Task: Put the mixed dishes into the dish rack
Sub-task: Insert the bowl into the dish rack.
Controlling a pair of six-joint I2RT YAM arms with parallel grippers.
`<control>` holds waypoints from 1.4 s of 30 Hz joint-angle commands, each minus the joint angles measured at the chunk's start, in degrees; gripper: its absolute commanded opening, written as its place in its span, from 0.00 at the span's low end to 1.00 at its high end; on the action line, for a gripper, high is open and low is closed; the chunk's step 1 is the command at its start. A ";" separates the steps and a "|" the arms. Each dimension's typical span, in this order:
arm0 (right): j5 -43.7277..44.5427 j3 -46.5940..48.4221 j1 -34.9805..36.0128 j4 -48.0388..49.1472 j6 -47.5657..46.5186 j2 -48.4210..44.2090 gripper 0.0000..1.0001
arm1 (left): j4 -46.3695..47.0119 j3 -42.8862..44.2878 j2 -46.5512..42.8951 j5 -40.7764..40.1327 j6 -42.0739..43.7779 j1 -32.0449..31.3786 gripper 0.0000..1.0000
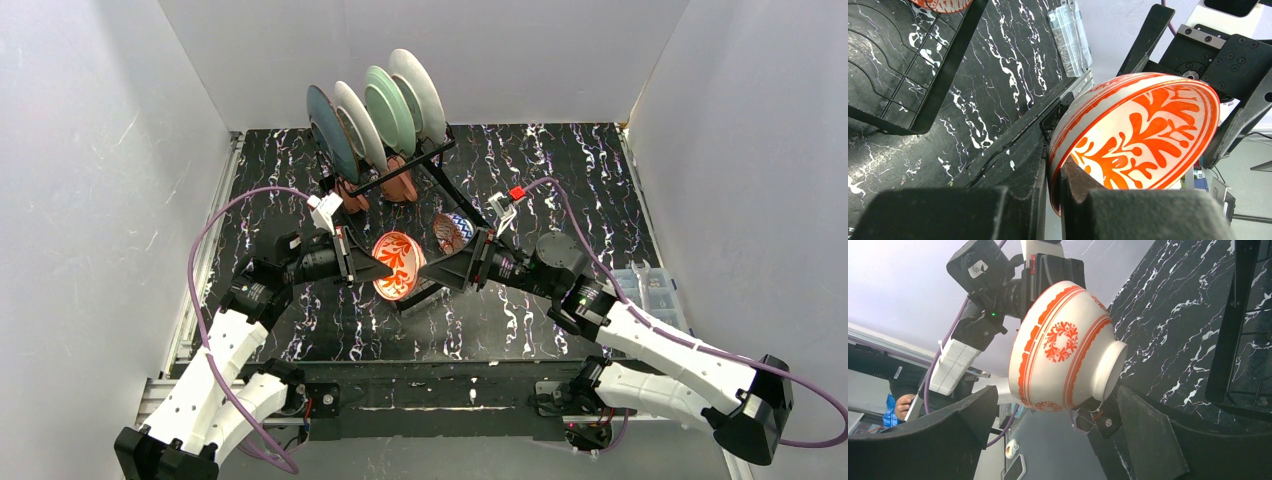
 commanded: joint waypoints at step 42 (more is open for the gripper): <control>6.72 3.91 6.84 9.61 -0.35 3.44 0.94 | -7.54 2.28 -2.47 -5.35 5.03 0.29 0.00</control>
